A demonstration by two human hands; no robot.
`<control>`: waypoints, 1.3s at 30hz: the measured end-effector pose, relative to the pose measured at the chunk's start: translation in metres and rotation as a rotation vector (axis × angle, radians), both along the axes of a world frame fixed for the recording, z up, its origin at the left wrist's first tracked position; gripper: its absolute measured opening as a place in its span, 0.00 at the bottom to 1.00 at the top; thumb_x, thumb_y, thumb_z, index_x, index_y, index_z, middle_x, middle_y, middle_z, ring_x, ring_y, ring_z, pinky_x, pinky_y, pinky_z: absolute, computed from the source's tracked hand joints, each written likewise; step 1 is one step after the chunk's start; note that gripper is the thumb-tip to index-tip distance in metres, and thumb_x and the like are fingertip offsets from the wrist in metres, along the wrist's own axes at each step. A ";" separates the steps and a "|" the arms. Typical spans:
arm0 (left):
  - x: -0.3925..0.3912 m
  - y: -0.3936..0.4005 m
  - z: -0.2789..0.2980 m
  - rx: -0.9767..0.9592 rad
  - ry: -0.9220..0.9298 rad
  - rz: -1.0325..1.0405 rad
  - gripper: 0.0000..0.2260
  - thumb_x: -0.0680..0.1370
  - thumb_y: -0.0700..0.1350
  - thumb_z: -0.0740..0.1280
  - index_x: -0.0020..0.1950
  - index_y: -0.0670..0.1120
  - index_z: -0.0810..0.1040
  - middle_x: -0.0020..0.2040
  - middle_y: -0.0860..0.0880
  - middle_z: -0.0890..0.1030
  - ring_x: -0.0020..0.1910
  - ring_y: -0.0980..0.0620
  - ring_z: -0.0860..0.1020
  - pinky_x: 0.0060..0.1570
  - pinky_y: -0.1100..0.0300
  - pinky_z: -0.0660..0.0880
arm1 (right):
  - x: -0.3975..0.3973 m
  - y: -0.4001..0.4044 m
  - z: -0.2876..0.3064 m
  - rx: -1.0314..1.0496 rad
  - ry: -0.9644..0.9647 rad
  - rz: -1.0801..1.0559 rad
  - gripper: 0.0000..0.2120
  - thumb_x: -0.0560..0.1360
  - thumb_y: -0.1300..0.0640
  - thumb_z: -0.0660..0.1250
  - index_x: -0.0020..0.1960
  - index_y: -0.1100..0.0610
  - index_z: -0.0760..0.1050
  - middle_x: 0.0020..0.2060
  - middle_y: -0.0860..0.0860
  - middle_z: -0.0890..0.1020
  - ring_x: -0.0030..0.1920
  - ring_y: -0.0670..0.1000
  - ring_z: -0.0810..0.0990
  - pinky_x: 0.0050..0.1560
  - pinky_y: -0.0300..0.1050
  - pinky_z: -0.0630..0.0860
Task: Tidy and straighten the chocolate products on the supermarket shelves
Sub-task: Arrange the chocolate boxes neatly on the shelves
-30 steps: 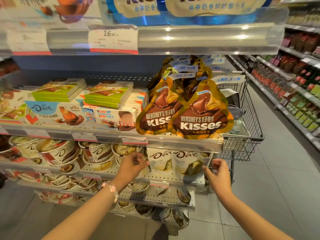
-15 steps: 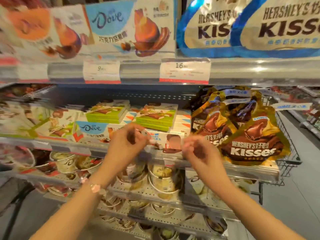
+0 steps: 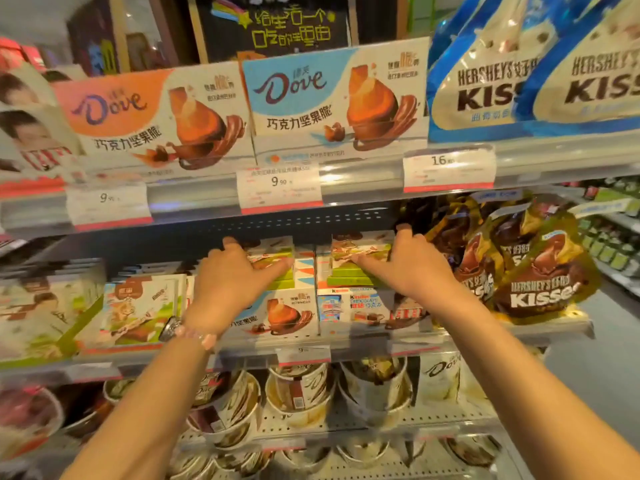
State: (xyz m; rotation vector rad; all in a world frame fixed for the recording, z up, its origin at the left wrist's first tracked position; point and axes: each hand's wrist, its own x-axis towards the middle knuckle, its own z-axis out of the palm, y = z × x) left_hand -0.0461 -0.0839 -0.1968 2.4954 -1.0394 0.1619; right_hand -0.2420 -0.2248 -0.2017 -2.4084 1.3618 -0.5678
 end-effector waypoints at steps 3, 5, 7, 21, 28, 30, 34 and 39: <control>0.013 -0.005 -0.002 0.055 0.066 -0.053 0.52 0.61 0.78 0.58 0.72 0.42 0.59 0.66 0.43 0.73 0.63 0.39 0.72 0.60 0.46 0.72 | 0.008 0.000 0.003 0.088 0.026 -0.021 0.54 0.62 0.26 0.63 0.73 0.62 0.53 0.65 0.59 0.72 0.63 0.60 0.74 0.55 0.52 0.75; 0.021 -0.007 0.000 0.093 0.095 -0.077 0.56 0.57 0.81 0.57 0.73 0.42 0.59 0.66 0.43 0.73 0.64 0.40 0.72 0.59 0.48 0.72 | 0.012 0.000 0.008 0.152 0.011 -0.027 0.57 0.61 0.27 0.66 0.74 0.63 0.51 0.67 0.59 0.71 0.63 0.59 0.73 0.56 0.51 0.75; 0.027 -0.010 0.005 0.164 0.138 -0.099 0.61 0.53 0.82 0.56 0.74 0.42 0.59 0.68 0.43 0.71 0.64 0.40 0.72 0.59 0.49 0.72 | 0.014 -0.001 0.013 0.197 0.017 -0.041 0.59 0.61 0.28 0.68 0.75 0.65 0.48 0.68 0.59 0.70 0.64 0.59 0.73 0.57 0.49 0.74; 0.041 -0.022 0.023 0.186 0.541 -0.222 0.52 0.40 0.73 0.70 0.59 0.50 0.74 0.61 0.45 0.77 0.56 0.45 0.77 0.59 0.47 0.73 | 0.022 -0.014 0.014 0.391 -0.035 -0.043 0.59 0.54 0.29 0.72 0.74 0.60 0.59 0.71 0.57 0.67 0.66 0.59 0.70 0.56 0.50 0.74; 0.044 -0.012 0.017 -0.037 0.574 -0.128 0.57 0.42 0.75 0.71 0.64 0.45 0.72 0.62 0.46 0.76 0.59 0.45 0.76 0.58 0.49 0.75 | 0.017 -0.029 0.008 0.550 -0.305 -0.017 0.21 0.69 0.44 0.72 0.54 0.57 0.72 0.43 0.54 0.82 0.35 0.51 0.82 0.24 0.39 0.75; 0.047 -0.011 0.016 -0.172 0.688 -0.131 0.47 0.49 0.68 0.76 0.61 0.45 0.73 0.57 0.47 0.79 0.54 0.47 0.79 0.55 0.49 0.77 | 0.017 -0.029 0.007 0.596 -0.397 -0.053 0.12 0.74 0.51 0.68 0.51 0.58 0.71 0.42 0.57 0.81 0.34 0.55 0.83 0.27 0.46 0.80; 0.052 -0.008 0.011 -0.358 0.906 -0.137 0.23 0.65 0.48 0.78 0.54 0.45 0.73 0.52 0.44 0.82 0.50 0.45 0.81 0.55 0.46 0.77 | 0.014 -0.026 0.007 0.677 -0.545 -0.044 0.10 0.77 0.55 0.64 0.54 0.61 0.71 0.40 0.58 0.81 0.35 0.57 0.82 0.32 0.49 0.80; 0.050 0.004 0.012 -0.511 1.145 -0.192 0.22 0.70 0.42 0.73 0.61 0.36 0.74 0.44 0.41 0.84 0.43 0.44 0.83 0.50 0.49 0.79 | 0.011 -0.022 0.009 0.734 -0.709 0.032 0.12 0.78 0.57 0.61 0.59 0.64 0.70 0.45 0.63 0.80 0.35 0.57 0.81 0.21 0.43 0.77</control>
